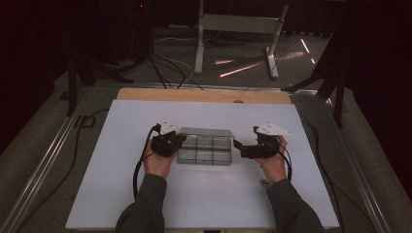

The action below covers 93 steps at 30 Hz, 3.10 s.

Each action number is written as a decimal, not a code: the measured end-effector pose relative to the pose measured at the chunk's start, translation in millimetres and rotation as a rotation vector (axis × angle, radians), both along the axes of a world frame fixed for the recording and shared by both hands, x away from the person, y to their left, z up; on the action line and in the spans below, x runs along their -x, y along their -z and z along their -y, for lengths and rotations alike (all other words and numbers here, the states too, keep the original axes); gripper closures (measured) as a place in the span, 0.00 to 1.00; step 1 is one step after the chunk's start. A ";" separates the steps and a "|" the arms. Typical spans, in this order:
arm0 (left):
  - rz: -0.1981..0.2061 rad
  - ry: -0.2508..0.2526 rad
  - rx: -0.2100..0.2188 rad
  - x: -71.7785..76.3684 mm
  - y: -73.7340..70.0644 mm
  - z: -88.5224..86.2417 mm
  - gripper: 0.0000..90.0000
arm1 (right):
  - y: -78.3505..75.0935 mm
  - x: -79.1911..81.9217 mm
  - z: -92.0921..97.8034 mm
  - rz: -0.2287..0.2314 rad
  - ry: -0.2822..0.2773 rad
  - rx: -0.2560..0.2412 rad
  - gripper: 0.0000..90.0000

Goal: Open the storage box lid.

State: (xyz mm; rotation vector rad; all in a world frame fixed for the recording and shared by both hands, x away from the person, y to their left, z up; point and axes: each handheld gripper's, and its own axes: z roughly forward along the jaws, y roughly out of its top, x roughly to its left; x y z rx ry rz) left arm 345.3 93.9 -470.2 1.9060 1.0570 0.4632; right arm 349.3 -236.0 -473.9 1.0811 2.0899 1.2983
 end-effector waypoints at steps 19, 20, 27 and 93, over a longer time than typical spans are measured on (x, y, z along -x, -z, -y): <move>0.014 0.004 0.010 -3.1 -6.9 3.2 1.00 | 10.6 -32.3 -31.3 -0.011 -0.037 0.059 0.28; 0.014 0.004 0.010 -3.1 -6.9 3.2 1.00 | 10.6 -32.3 -31.3 -0.011 -0.037 0.059 0.28; 0.016 0.001 0.016 -2.7 -6.4 1.4 0.99 | 19.4 -43.4 -43.0 -0.019 -0.057 0.093 0.47; -0.196 -0.135 -0.055 44.4 55.1 4.6 0.76 | 16.1 -40.9 -34.3 -0.107 -0.109 -0.044 0.63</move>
